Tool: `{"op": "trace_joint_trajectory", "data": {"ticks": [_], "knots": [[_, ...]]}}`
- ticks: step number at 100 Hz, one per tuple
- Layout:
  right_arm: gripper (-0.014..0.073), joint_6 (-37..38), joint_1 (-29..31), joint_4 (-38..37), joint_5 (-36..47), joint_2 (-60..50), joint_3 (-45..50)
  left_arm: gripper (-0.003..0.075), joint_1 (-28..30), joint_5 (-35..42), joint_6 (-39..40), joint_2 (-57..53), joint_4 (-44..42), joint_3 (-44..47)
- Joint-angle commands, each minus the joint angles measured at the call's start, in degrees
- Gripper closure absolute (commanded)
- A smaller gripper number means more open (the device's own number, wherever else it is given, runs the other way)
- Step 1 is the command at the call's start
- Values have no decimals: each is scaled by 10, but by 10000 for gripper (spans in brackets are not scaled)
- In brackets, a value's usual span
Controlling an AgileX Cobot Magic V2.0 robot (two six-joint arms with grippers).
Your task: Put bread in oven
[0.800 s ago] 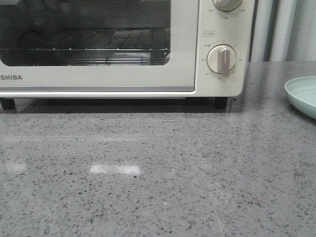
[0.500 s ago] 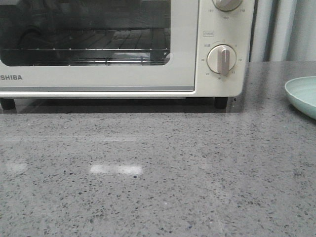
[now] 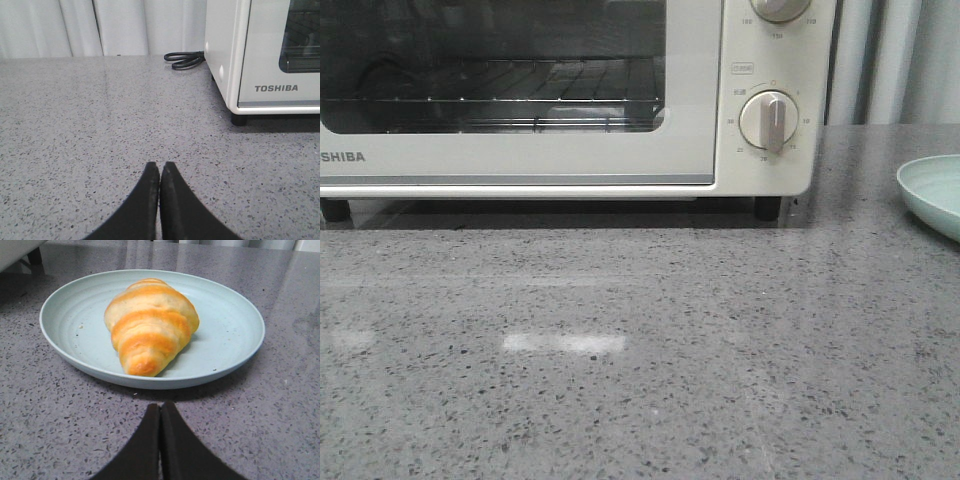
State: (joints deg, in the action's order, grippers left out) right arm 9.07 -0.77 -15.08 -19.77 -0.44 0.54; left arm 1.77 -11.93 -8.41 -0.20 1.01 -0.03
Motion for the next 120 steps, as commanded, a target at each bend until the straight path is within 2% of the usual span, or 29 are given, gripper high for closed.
{"op": "trace_joint_trajectory", "data": {"ticks": [1,14,23,33,51,58,67,76,90,106,120], "knots": [[669,-1,-1,-14,16,-13,7,741,1,52,1,-17,-1,14],[669,-1,-1,-9,21,-13,7,741,1,52,1,-17,-10,14],[669,-1,-1,-7,72,-13,7,741,1,58,1,-17,-53,14],[669,8,-1,5,198,-13,7,741,1,82,1,-17,-66,14],[669,9,-1,9,480,-13,7,741,1,143,1,-17,-48,14],[669,9,-1,9,563,-13,7,741,2,203,4,-16,-38,13],[669,9,-1,11,631,-13,7,741,2,290,38,-16,45,13],[669,9,-1,13,623,-13,6,741,2,311,52,-16,105,13],[669,9,-1,13,531,-13,6,741,2,317,52,-16,107,13],[669,11,-1,13,496,-12,6,741,2,350,67,-16,107,13],[669,103,-1,13,404,-12,-23,741,1,378,140,-16,101,9]]}}
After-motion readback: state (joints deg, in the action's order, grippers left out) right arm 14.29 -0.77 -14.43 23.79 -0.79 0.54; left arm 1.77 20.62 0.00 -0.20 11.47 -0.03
